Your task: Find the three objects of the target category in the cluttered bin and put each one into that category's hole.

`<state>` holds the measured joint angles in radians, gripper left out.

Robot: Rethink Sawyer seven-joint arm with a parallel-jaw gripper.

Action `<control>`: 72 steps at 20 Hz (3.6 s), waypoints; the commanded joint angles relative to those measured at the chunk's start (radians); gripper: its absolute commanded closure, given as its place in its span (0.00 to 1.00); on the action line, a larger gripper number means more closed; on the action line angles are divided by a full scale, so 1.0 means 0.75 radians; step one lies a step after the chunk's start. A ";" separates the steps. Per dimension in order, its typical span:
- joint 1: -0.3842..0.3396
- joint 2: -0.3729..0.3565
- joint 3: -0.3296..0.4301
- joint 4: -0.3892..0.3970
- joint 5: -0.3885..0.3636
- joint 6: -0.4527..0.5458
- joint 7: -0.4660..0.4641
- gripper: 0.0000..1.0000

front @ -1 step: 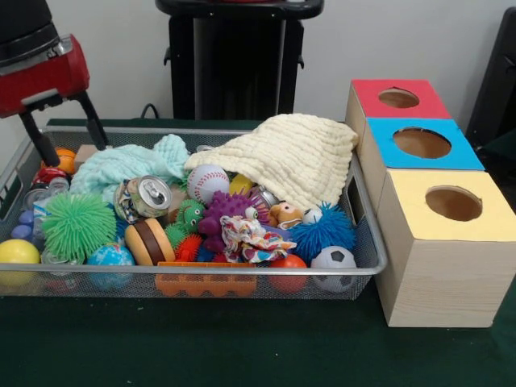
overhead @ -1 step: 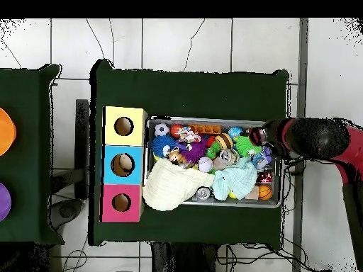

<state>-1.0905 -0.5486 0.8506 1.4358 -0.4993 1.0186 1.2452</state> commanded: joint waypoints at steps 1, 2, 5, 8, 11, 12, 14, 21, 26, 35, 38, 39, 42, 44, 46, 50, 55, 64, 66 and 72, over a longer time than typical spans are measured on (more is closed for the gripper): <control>0.021 0.034 0.049 -0.086 -0.086 0.023 -0.427 0.00; 0.026 0.024 0.052 -0.100 -0.087 0.026 -0.429 0.00; 0.037 0.003 0.062 -0.125 -0.097 0.014 -0.435 0.00; 0.042 0.000 0.065 -0.124 -0.109 -0.028 -0.416 0.00; 0.039 0.012 0.065 -0.102 -0.120 -0.080 -0.391 0.00; 0.038 0.017 0.065 -0.094 -0.125 -0.098 -0.383 0.00; 0.028 0.020 0.067 -0.067 -0.135 -0.134 -0.364 0.00; 0.005 0.054 0.056 -0.013 -0.157 -0.210 -0.330 0.00; -0.028 0.082 0.030 0.052 -0.165 -0.299 -0.290 0.00; -0.094 0.096 0.018 0.170 -0.166 -0.441 -0.212 0.00; -0.100 0.109 0.008 0.202 -0.161 -0.440 -0.198 0.00; -0.101 0.111 0.006 0.210 -0.164 -0.448 -0.191 0.00; -0.098 0.110 -0.009 0.250 -0.178 -0.490 -0.145 0.00; -0.091 0.105 -0.019 0.271 -0.183 -0.506 -0.118 0.00; -0.088 0.103 -0.028 0.294 -0.186 -0.521 -0.092 0.00; -0.084 0.082 -0.039 0.340 -0.182 -0.541 -0.045 0.00; -0.074 0.069 -0.062 0.382 -0.189 -0.596 0.008 0.00; -0.056 0.126 -0.088 0.346 -0.209 -0.642 -0.014 0.00; -0.059 0.139 -0.085 0.329 -0.207 -0.631 -0.035 0.00; -0.070 0.192 -0.078 0.286 -0.210 -0.613 -0.086 0.00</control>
<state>-1.1432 -0.4735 0.8354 1.6661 -0.6074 0.5739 1.2450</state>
